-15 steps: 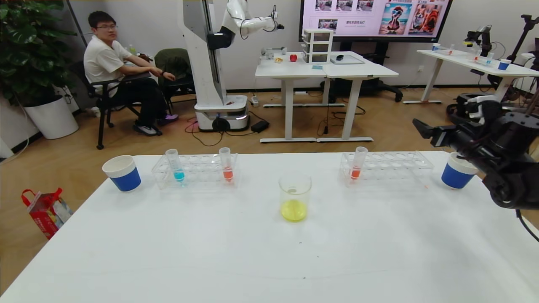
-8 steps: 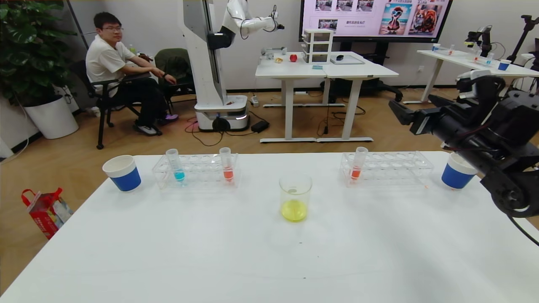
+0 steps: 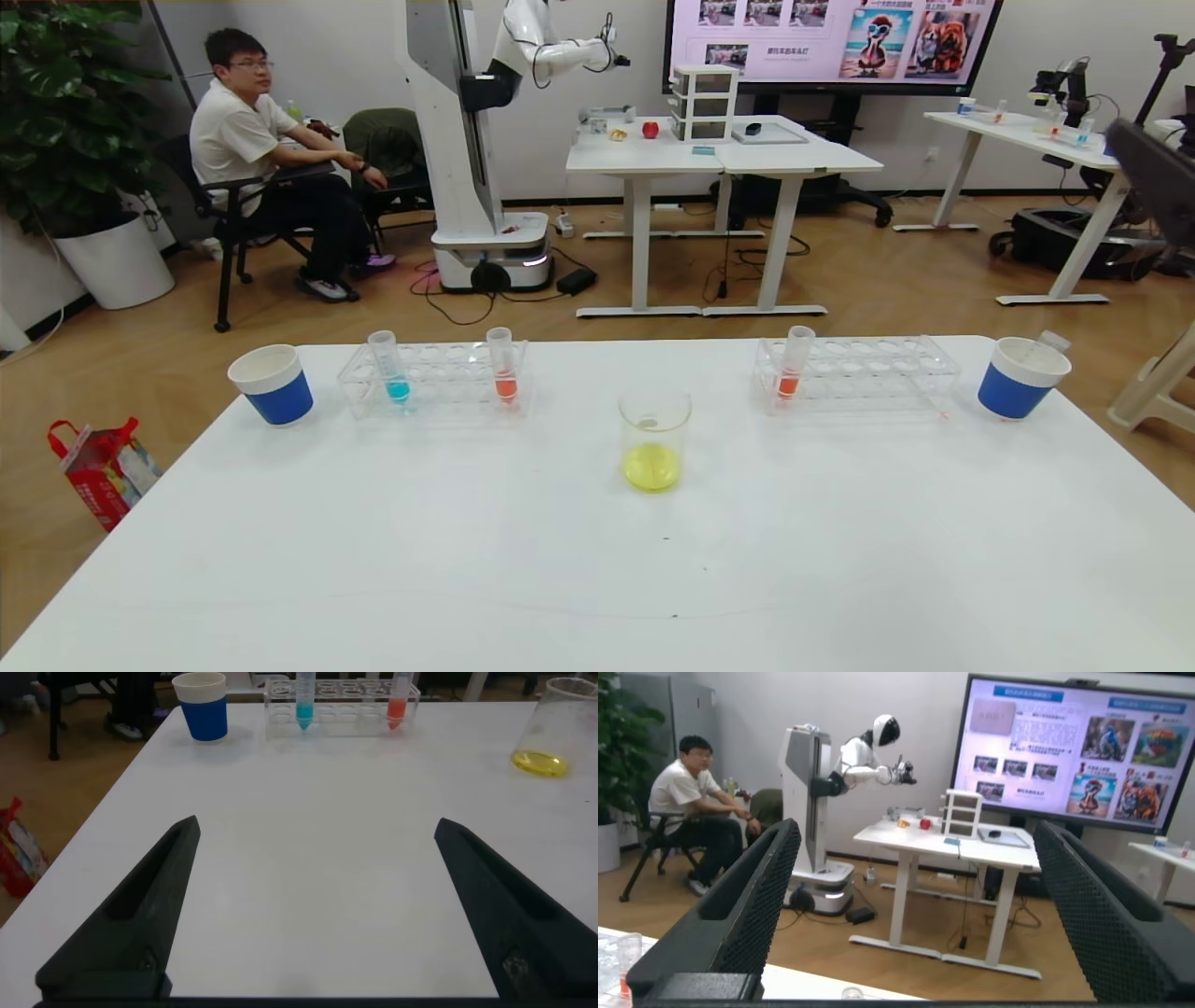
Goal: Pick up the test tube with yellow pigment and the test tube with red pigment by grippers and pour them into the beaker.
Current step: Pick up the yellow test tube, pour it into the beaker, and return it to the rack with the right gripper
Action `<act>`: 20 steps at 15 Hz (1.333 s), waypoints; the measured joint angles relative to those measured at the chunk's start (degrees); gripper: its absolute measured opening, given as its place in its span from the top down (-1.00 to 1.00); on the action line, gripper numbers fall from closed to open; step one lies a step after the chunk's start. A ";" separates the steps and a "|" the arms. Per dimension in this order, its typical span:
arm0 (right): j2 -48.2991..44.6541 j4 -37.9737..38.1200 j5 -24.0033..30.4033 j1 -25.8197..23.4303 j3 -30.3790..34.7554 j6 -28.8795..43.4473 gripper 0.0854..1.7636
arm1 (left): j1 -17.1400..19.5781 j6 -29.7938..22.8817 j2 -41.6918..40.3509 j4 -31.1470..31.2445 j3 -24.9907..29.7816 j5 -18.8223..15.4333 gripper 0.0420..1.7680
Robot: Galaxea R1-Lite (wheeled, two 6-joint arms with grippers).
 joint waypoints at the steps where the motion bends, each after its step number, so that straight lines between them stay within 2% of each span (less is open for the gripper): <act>1: -4.72 0.34 0.02 -0.40 2.54 -0.61 -0.97 | 0.00 0.00 0.00 -0.02 0.00 0.00 -0.98; 5: -22.36 3.43 0.11 -3.52 11.80 -2.05 -0.97 | 0.00 0.00 0.00 0.00 0.00 0.00 -0.98; 7: -31.82 9.11 0.18 -4.28 15.66 -2.29 -0.97 | 0.00 0.02 0.00 0.00 0.00 0.00 -0.98; 13: -61.54 42.05 0.33 -3.80 19.85 -6.35 -0.97 | 0.00 0.00 0.00 0.00 0.00 0.00 -0.98; 16: -67.16 44.17 -0.55 -3.47 26.82 -6.88 -0.97 | 0.00 0.00 0.00 0.00 0.00 0.00 -0.98; 20: -69.00 67.32 -3.91 -3.39 29.85 -6.64 -0.97 | 0.00 0.00 0.00 0.00 0.00 0.00 -0.98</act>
